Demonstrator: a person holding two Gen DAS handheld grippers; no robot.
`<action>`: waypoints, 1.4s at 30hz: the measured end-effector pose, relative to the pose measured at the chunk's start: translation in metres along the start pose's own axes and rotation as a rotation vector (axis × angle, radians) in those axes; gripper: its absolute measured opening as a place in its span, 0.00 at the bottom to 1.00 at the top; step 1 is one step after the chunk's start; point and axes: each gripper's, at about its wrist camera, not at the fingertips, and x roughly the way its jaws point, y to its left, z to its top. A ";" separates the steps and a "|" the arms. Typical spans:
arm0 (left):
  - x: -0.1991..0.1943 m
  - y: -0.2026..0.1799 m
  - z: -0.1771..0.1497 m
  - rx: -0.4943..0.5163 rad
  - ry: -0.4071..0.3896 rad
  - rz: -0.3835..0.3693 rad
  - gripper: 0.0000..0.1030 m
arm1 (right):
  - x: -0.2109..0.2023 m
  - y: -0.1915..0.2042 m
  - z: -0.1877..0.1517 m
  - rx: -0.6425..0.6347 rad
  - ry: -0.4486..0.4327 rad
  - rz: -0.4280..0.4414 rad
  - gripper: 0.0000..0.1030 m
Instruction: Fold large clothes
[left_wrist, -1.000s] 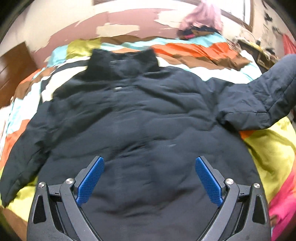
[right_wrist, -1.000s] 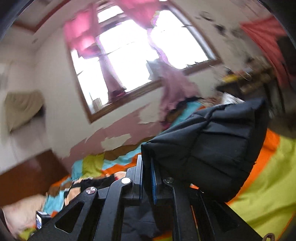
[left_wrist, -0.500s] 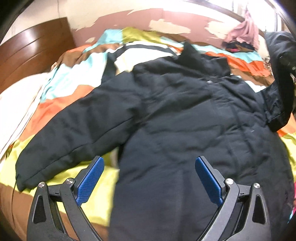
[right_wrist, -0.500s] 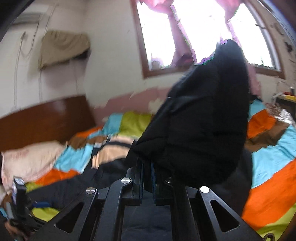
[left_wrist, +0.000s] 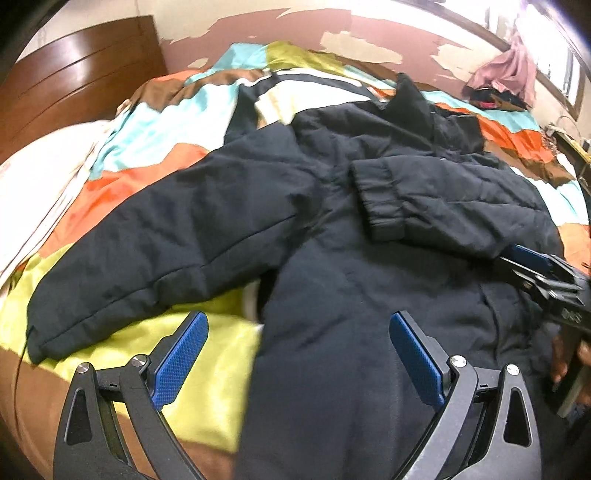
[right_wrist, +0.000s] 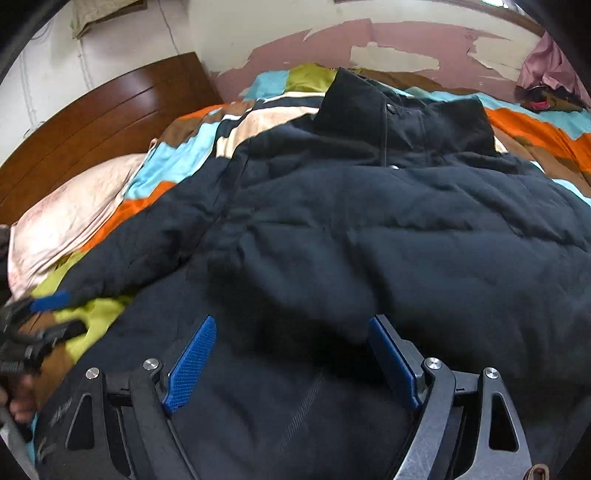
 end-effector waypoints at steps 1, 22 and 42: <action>0.002 -0.007 0.003 0.002 -0.012 -0.008 0.93 | -0.011 -0.008 -0.001 -0.012 -0.023 -0.033 0.81; 0.153 -0.060 0.041 -0.182 0.068 -0.049 0.99 | -0.023 -0.198 -0.033 0.265 -0.082 -0.482 0.52; 0.012 0.206 -0.077 -0.759 -0.029 -0.199 0.99 | -0.060 -0.114 -0.042 0.179 -0.037 -0.406 0.92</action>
